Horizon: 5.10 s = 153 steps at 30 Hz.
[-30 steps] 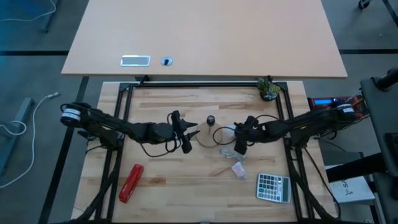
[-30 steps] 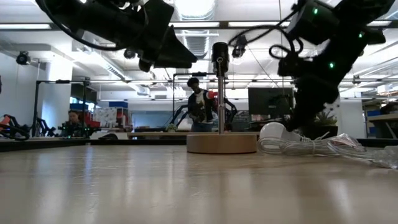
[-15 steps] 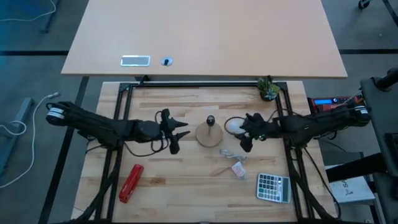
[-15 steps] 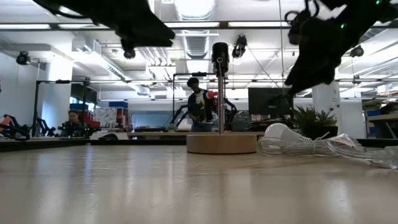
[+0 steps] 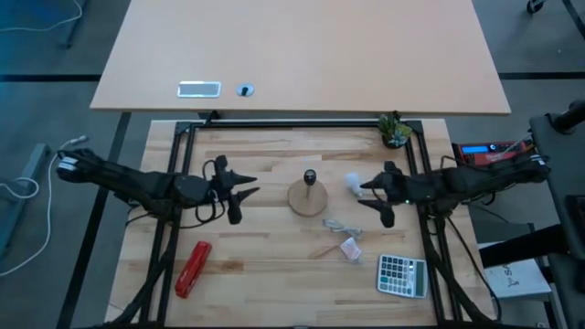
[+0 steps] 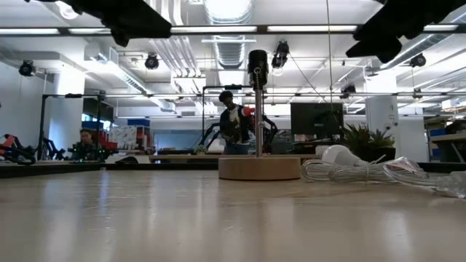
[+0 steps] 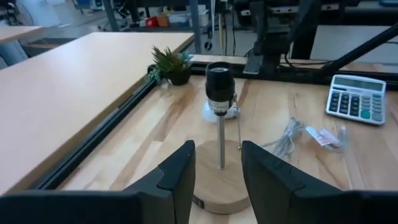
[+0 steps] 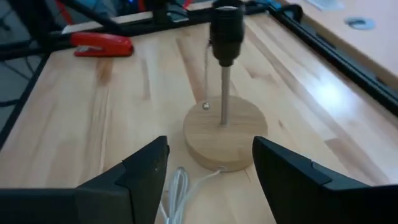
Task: Screw lightbulb
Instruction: Return to Home Position
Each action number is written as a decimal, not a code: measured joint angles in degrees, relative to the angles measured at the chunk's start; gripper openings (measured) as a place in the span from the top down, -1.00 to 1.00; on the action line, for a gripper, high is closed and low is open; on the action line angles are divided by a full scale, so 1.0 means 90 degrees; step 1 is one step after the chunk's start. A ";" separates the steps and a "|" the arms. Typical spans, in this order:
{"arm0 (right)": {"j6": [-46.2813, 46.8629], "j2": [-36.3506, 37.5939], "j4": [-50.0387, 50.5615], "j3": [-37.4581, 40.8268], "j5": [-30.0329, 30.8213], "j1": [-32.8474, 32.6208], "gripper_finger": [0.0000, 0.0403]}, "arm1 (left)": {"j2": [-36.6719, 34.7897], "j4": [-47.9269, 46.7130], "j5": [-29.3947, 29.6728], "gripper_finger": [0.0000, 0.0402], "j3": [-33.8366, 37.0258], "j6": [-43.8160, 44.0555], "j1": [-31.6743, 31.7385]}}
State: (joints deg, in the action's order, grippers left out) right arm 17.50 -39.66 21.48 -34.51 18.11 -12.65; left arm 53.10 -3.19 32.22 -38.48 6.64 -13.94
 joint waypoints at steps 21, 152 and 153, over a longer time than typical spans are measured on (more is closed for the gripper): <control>-0.1473 0.2827 -0.0994 0.1181 0.0296 -0.0665 -0.28 | -0.2785 0.2023 -0.0976 0.43 0.2600 -0.0894 -0.0126; -0.2341 0.3187 -0.3893 0.3683 0.0826 -0.0636 -0.33 | -0.2038 0.1542 -0.0812 0.26 0.3827 0.0774 0.0809; -0.2341 0.3187 -0.3893 0.3683 0.0826 -0.0635 -0.32 | -0.2011 0.1543 -0.0812 0.25 0.3827 0.0773 0.0810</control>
State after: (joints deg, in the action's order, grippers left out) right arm -3.57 -10.98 -13.56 -1.37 25.54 -18.37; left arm 35.00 10.70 24.91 -4.03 13.60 -6.66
